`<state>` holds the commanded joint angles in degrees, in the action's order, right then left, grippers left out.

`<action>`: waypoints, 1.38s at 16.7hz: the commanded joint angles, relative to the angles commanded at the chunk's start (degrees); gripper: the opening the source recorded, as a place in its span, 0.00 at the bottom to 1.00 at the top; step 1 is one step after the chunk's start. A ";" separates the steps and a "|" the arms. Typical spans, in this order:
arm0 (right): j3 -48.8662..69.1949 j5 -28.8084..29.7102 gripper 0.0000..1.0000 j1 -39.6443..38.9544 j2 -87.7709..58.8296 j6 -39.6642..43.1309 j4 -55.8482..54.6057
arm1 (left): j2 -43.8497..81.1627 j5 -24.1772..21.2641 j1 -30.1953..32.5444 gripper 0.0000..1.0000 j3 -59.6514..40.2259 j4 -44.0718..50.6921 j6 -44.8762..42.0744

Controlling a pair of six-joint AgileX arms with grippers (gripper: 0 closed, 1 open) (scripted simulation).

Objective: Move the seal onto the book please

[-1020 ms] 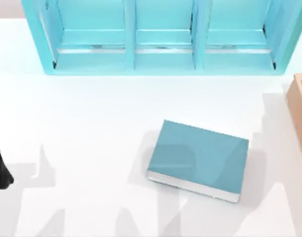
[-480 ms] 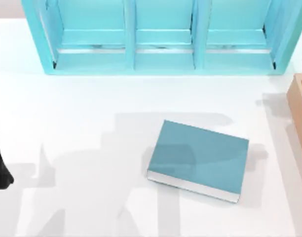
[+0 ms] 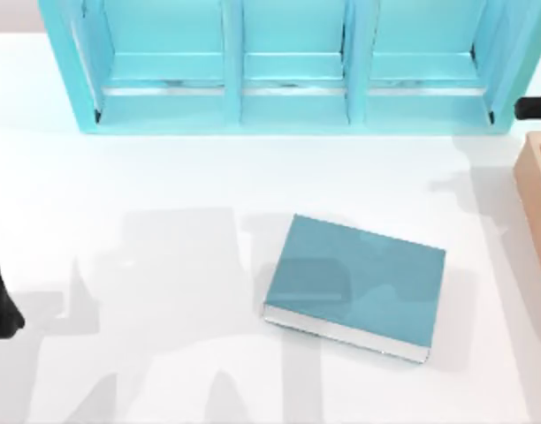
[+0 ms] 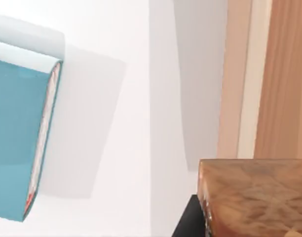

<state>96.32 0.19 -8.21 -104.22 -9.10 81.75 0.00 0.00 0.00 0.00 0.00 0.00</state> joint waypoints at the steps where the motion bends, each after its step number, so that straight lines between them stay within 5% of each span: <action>1: -0.17 -0.10 0.00 0.25 -0.23 -0.04 -0.14 | 0.00 0.00 0.00 1.00 0.00 0.00 0.00; 5: -0.16 -0.05 0.00 -3.93 -3.14 -4.21 -2.87 | 0.00 0.00 0.00 1.00 0.00 0.00 0.00; 14: -1.31 0.05 0.00 -27.42 -12.35 -27.90 -13.47 | 0.00 0.00 0.00 1.00 0.00 0.00 0.00; 23: -0.75 0.07 0.00 -28.77 -13.27 -29.25 -13.70 | 0.00 0.00 0.00 1.00 0.00 0.00 0.00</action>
<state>95.57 0.26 -36.97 -117.49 -38.35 68.05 0.00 0.00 0.00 0.00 0.00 0.00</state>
